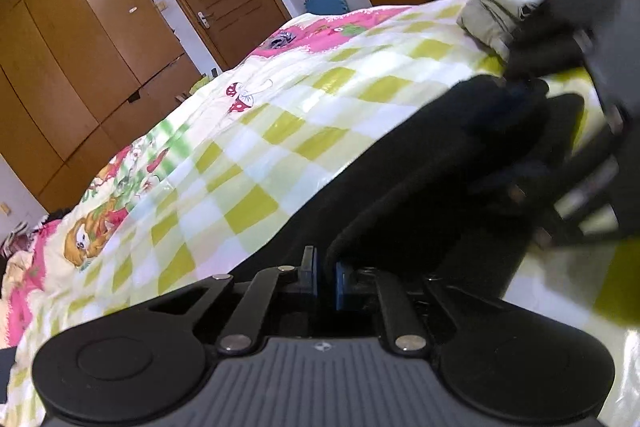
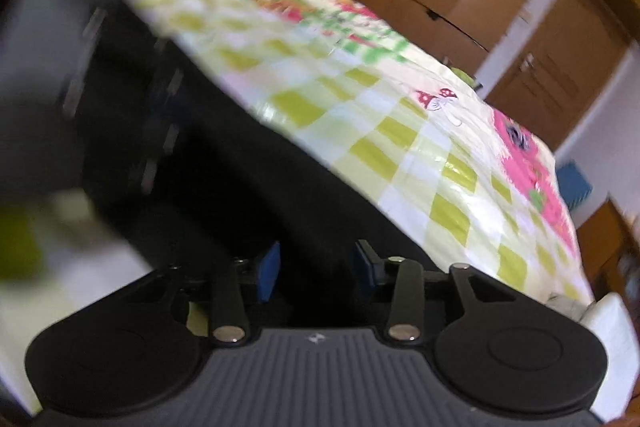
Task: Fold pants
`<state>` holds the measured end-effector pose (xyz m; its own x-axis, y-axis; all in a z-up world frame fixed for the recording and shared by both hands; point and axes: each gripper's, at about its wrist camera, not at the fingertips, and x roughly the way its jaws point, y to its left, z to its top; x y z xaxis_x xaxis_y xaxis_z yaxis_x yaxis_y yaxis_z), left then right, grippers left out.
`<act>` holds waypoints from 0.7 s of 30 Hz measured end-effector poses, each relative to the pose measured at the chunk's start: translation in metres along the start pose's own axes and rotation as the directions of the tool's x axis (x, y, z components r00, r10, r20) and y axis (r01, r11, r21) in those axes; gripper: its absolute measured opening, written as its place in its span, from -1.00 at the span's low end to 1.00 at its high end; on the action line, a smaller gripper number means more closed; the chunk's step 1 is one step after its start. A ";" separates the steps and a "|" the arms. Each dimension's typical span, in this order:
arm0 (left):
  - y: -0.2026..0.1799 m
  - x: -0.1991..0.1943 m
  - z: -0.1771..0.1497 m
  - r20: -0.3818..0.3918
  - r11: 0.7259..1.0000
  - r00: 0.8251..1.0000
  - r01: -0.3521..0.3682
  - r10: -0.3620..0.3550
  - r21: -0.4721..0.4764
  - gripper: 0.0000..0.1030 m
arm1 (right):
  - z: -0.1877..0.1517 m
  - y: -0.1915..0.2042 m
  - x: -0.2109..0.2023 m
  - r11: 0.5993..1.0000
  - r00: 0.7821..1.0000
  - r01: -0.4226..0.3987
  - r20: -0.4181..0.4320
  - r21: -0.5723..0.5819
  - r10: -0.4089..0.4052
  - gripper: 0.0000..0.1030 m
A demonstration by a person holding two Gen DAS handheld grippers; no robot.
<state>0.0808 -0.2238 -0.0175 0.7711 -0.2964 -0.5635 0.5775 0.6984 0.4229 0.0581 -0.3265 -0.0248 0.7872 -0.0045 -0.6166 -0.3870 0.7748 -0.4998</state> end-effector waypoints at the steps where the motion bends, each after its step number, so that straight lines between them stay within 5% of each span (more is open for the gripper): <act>1: 0.000 -0.001 0.001 0.005 1.000 1.000 0.005 -0.005 -0.001 -0.53 | -0.005 0.001 0.004 1.000 1.000 0.012 -0.018 -0.006 -0.012 -0.17; 7: -0.001 -0.005 0.006 0.013 1.000 1.000 0.013 -0.013 0.018 -0.56 | -0.010 0.001 0.009 0.994 0.996 0.087 -0.008 -0.073 -0.087 -0.06; 11: 0.008 -0.008 0.012 0.015 0.999 1.000 0.028 -0.027 -0.019 -0.56 | -0.016 -0.014 0.008 0.992 0.991 0.129 -0.030 0.017 -0.128 -0.08; 16: 0.006 -0.013 0.013 0.022 0.999 0.999 0.034 -0.034 0.004 -0.56 | -0.019 -0.034 0.023 0.981 0.989 0.133 -0.085 0.138 -0.122 -0.89; 21: 0.000 -0.017 0.012 0.028 0.998 0.998 0.057 -0.058 0.029 -0.57 | -0.020 -0.046 0.002 0.975 0.984 0.175 -0.049 0.137 -0.170 -0.95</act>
<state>0.0704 -0.2261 0.0006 0.7435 -0.3545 -0.5671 0.6282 0.6610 0.4104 0.0684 -0.3743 -0.0153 0.8168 -0.1670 -0.5522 -0.1742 0.8411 -0.5121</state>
